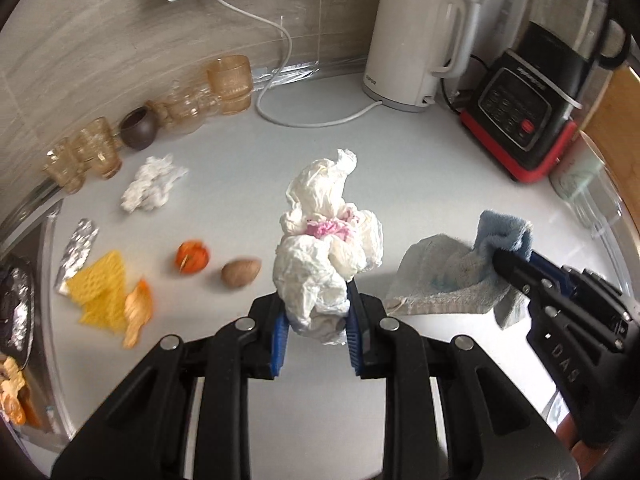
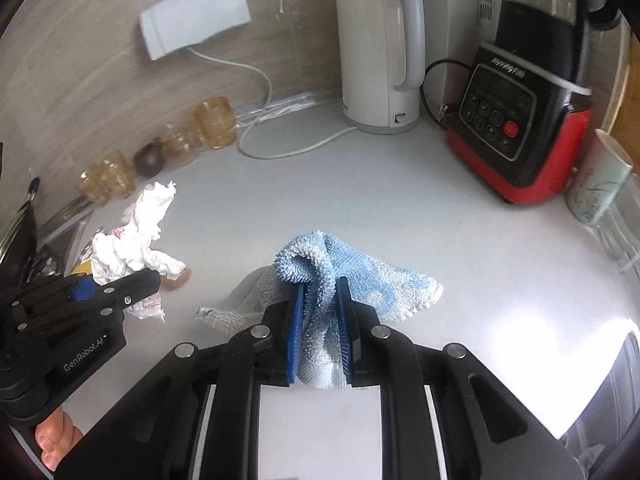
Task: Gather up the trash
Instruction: 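Carry the tissue and towel over the green basket with both grippers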
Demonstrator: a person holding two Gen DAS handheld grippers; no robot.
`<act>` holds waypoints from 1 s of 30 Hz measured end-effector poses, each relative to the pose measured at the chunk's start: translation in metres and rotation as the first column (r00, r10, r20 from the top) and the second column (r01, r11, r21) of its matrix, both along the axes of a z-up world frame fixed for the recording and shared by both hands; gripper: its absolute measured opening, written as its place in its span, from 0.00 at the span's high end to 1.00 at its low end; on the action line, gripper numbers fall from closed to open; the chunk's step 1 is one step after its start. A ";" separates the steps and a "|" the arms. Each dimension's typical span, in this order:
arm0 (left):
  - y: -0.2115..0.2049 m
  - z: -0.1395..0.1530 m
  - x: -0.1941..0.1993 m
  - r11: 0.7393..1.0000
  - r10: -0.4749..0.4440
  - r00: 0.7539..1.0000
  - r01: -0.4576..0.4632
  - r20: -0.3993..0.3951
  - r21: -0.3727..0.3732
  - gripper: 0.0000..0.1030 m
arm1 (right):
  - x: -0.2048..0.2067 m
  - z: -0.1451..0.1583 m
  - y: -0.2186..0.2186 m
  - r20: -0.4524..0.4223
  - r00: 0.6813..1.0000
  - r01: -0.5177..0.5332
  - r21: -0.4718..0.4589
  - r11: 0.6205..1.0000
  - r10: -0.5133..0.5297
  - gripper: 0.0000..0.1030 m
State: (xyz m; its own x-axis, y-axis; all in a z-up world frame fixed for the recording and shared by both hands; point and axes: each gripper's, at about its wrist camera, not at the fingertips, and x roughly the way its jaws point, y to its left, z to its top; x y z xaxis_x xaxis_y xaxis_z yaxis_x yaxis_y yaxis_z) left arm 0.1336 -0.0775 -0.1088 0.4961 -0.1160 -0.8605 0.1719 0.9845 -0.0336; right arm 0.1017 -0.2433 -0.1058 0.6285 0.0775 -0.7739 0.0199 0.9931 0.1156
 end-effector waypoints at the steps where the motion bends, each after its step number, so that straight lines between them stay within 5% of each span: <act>1: 0.005 0.004 -0.012 1.000 -0.006 1.000 0.006 -0.002 -0.006 0.77 | -0.008 0.003 0.002 0.002 1.000 0.000 -0.003 1.000 0.000 0.84; 12: 0.048 -0.011 -0.134 0.996 -0.082 0.993 0.080 -0.081 -0.033 0.76 | -0.130 0.019 0.055 -0.003 1.000 -0.006 -0.051 0.999 0.006 0.84; 22: 0.090 -0.042 -0.238 0.980 -0.190 0.971 0.179 -0.146 -0.084 0.76 | -0.226 -0.023 0.107 -0.112 0.993 -0.028 -0.046 0.999 0.023 0.83; 30: 0.108 -0.070 -0.263 0.973 -0.229 0.949 0.213 -0.217 -0.094 0.76 | -0.261 -0.057 0.125 -0.188 0.982 -0.014 -0.050 0.999 0.004 0.83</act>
